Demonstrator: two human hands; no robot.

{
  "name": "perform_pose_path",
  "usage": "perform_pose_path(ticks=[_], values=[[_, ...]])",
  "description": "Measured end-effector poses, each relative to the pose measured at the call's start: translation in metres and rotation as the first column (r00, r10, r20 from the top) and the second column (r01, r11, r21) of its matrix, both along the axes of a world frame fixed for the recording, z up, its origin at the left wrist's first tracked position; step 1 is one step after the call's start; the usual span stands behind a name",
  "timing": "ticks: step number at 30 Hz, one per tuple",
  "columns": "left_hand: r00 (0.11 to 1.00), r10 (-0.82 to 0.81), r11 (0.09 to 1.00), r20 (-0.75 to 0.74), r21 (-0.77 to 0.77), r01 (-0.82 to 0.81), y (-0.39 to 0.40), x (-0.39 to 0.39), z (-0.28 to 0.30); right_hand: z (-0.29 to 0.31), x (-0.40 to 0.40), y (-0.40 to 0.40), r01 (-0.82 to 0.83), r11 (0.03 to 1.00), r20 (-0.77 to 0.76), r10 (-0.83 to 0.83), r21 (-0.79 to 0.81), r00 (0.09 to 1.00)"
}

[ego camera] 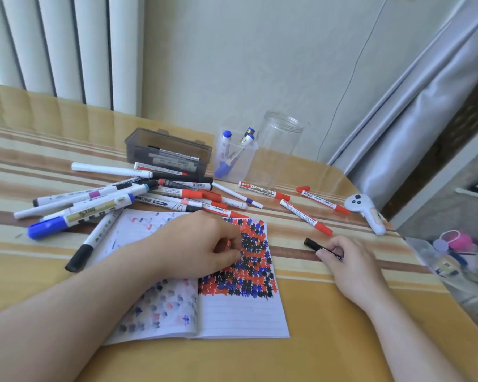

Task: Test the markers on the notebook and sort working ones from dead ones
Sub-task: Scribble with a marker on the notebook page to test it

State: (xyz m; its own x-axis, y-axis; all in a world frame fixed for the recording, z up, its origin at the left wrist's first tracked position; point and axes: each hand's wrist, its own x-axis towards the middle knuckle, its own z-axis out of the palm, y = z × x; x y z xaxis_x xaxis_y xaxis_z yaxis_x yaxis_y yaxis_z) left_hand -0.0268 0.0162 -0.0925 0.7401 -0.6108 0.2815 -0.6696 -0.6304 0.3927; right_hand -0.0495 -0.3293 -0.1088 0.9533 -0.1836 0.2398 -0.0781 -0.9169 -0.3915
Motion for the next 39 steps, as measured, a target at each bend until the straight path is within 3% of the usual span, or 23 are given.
perform_pose_path(ticks=[4, 8, 11, 15, 17, 18, 20, 21, 22, 23, 25, 27, 32, 39], values=[[1.0, 0.008, 1.0, -0.003, -0.028, -0.008, -0.001, -0.001, -0.001, 0.012, -0.012, 0.041, -0.272, 0.962, 0.076, 0.271, 0.004, 0.96], [1.0, -0.011, 0.998, -0.026, -0.059, 0.009, -0.001, -0.004, 0.0, 0.027, -0.017, 0.098, -0.545, 0.832, 0.108, 0.554, -0.106, 0.825], [0.999, -0.032, 0.999, 0.014, -0.016, 0.032, -0.002, -0.004, -0.001, 0.035, -0.016, 0.128, -0.567, 0.82, 0.111, 0.572, -0.078, 0.813], [0.997, 0.029, 0.987, 0.073, 0.154, -0.04, 0.003, 0.001, 0.006, 0.052, -0.002, 0.12, -0.486, 0.869, -0.121, 0.495, 0.097, 0.86], [0.995, 0.044, 0.985, 0.087, 0.162, -0.058, 0.004, 0.002, 0.007, 0.048, 0.007, 0.115, -0.426, 0.864, -0.043, 0.452, 0.269, 0.891], [0.995, 0.063, 0.988, 0.076, 0.138, -0.073, 0.003, 0.002, 0.005, 0.041, 0.008, 0.115, -0.399, 0.79, 0.05, 0.426, 0.466, 0.903], [0.996, 0.074, 0.994, 0.041, 0.072, -0.077, -0.001, 0.001, 0.001, 0.026, 0.008, 0.115, -0.353, 0.424, 0.185, 0.388, 0.834, 0.903], [0.998, 0.063, 0.997, 0.023, 0.032, -0.064, -0.003, 0.0, 0.0, 0.02, 0.01, 0.115, -0.327, 0.232, 0.223, 0.383, 0.916, 0.896], [0.999, 0.047, 0.999, 0.007, -0.011, -0.047, -0.005, -0.002, 0.001, 0.017, 0.009, 0.116, -0.308, 0.125, 0.235, 0.407, 0.943, 0.883], [0.999, 0.032, 0.998, 0.006, -0.046, -0.032, -0.007, -0.003, 0.002, 0.016, 0.008, 0.118, -0.306, 0.12, 0.223, 0.451, 0.944, 0.864], [0.999, -0.003, 0.998, 0.033, -0.063, 0.005, -0.012, -0.004, 0.002, 0.016, 0.005, 0.124, -0.34, 0.243, 0.169, 0.529, 0.908, 0.832], [0.999, -0.042, 0.997, 0.028, -0.067, 0.044, -0.016, -0.006, 0.001, 0.014, 0.002, 0.128, -0.349, 0.3, 0.155, 0.52, 0.888, 0.84], [0.995, -0.083, 0.99, -0.06, -0.118, 0.076, -0.021, -0.004, 0.002, 0.019, -0.001, 0.129, -0.331, 0.273, 0.174, 0.472, 0.903, 0.864], [0.993, -0.021, 0.986, -0.113, -0.165, 0.002, -0.014, -0.002, 0.005, 0.022, -0.003, 0.122, -0.329, 0.215, 0.214, 0.43, 0.919, 0.877]])
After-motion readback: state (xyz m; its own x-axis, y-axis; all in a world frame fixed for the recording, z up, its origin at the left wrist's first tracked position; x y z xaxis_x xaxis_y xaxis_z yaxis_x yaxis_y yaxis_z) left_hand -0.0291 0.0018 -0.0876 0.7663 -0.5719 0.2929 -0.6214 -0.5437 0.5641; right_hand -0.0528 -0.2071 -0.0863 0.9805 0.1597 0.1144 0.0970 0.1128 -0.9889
